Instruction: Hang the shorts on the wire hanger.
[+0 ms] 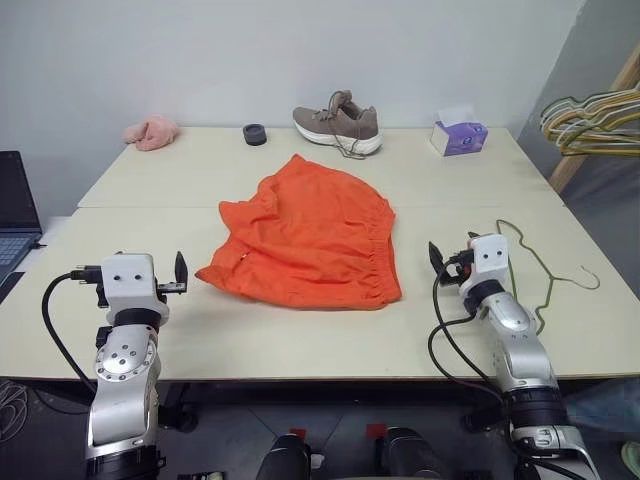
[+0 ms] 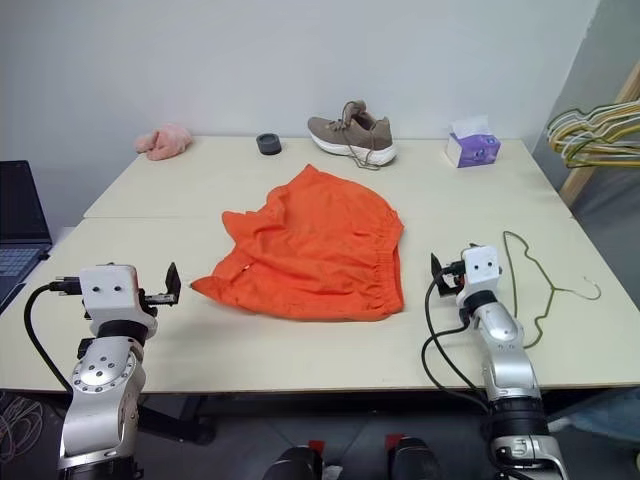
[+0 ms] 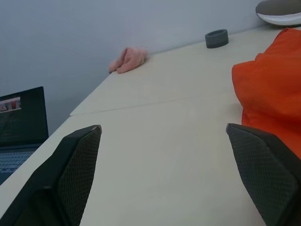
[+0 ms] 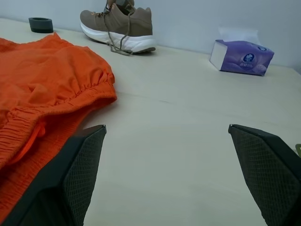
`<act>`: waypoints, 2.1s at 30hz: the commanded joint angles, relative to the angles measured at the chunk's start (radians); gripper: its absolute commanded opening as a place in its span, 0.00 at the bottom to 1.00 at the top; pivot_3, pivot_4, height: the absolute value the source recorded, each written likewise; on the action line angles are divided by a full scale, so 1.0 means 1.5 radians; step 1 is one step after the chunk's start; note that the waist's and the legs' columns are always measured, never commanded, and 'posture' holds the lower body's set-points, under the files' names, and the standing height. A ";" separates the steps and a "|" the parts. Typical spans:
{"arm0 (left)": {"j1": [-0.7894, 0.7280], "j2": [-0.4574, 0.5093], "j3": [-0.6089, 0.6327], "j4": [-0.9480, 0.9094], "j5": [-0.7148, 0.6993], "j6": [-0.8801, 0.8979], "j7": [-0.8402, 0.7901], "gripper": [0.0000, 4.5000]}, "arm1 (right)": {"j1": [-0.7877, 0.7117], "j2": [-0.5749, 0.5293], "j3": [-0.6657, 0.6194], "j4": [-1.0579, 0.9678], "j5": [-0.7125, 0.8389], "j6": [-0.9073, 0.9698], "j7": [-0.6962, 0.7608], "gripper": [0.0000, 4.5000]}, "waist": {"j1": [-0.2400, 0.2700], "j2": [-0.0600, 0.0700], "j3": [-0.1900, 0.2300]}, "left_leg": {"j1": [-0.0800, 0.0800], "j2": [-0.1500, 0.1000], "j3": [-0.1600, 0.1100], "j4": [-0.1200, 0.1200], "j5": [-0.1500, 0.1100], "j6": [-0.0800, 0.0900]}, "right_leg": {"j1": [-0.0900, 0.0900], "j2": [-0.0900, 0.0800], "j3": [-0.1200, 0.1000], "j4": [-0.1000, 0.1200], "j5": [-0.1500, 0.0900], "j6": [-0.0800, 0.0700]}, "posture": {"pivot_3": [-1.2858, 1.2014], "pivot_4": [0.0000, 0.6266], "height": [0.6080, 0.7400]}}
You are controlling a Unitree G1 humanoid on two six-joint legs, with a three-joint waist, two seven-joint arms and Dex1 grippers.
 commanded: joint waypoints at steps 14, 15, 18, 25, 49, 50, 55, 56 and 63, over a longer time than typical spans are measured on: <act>-0.003 0.014 0.005 -0.018 0.015 -0.014 -0.009 1.00 | -0.011 -0.009 0.011 -0.017 0.002 -0.014 0.032 0.99 | 0.004 0.000 0.000 | 0.000 0.000 0.000 0.000 0.000 0.000 | 0.000 0.000 0.000 0.000 0.000 0.000 | 0.52 0.08 1.00; -0.003 0.013 0.005 -0.017 0.010 -0.015 -0.013 1.00 | -0.012 -0.010 0.011 -0.017 0.003 -0.014 0.032 0.99 | 0.004 0.000 0.000 | 0.000 0.000 0.000 0.000 0.000 0.000 | 0.000 0.000 0.000 0.000 0.000 0.000 | 0.52 0.08 1.00; 0.002 0.012 0.006 -0.019 -0.009 -0.029 -0.035 1.00 | -0.014 -0.011 0.012 -0.015 0.003 -0.015 0.036 0.99 | 0.004 0.000 0.000 | 0.000 0.000 0.000 0.000 0.000 0.000 | 0.000 0.000 0.000 0.000 0.000 0.000 | 0.52 0.07 1.00; 0.007 0.025 0.000 -0.019 -0.013 -0.028 -0.065 1.00 | -0.015 -0.014 0.017 -0.026 0.009 -0.008 0.058 0.99 | 0.004 0.000 0.000 | 0.000 0.000 0.000 0.000 0.000 0.000 | 0.000 0.000 0.000 0.000 0.000 0.000 | 0.51 0.07 1.00; -0.020 0.330 -0.222 0.130 -0.031 -0.141 -0.602 1.00 | 0.073 -0.245 0.149 -0.298 0.122 0.112 0.470 0.99 | -0.015 0.001 0.000 | -0.001 0.002 0.001 -0.001 -0.002 -0.002 | -0.002 0.000 0.000 0.000 -0.004 -0.007 | 0.47 0.10 1.00; -0.016 0.344 -0.216 0.132 -0.047 -0.127 -0.625 1.00 | 0.074 -0.249 0.148 -0.299 0.124 0.114 0.475 0.99 | -0.017 0.001 0.001 | -0.001 0.002 0.001 -0.001 -0.002 -0.002 | -0.002 0.000 0.000 0.000 -0.004 -0.007 | 0.47 0.10 1.00; -0.041 0.351 -0.212 0.184 -0.025 -0.149 -0.612 1.00 | 0.069 -0.253 0.153 -0.287 0.110 0.098 0.476 0.99 | -0.025 0.001 0.001 | 0.000 0.002 0.002 -0.001 -0.002 -0.002 | -0.002 0.000 -0.001 0.000 -0.005 -0.007 | 0.47 0.09 1.00; -0.051 0.349 -0.218 0.206 0.000 -0.166 -0.590 1.00 | 0.064 -0.248 0.156 -0.283 0.103 0.091 0.470 0.99 | -0.024 0.001 0.001 | 0.000 0.002 0.001 -0.001 -0.002 -0.002 | -0.002 0.000 -0.001 0.000 -0.005 -0.007 | 0.47 0.09 1.00; -0.093 0.334 -0.258 0.316 0.116 -0.291 -0.481 0.69 | 0.026 -0.245 0.216 -0.228 -0.030 -0.047 0.441 1.00 | -0.025 0.001 0.000 | 0.001 0.002 0.002 -0.001 -0.002 -0.002 | -0.001 0.000 0.000 0.000 -0.004 -0.006 | 0.47 0.10 1.00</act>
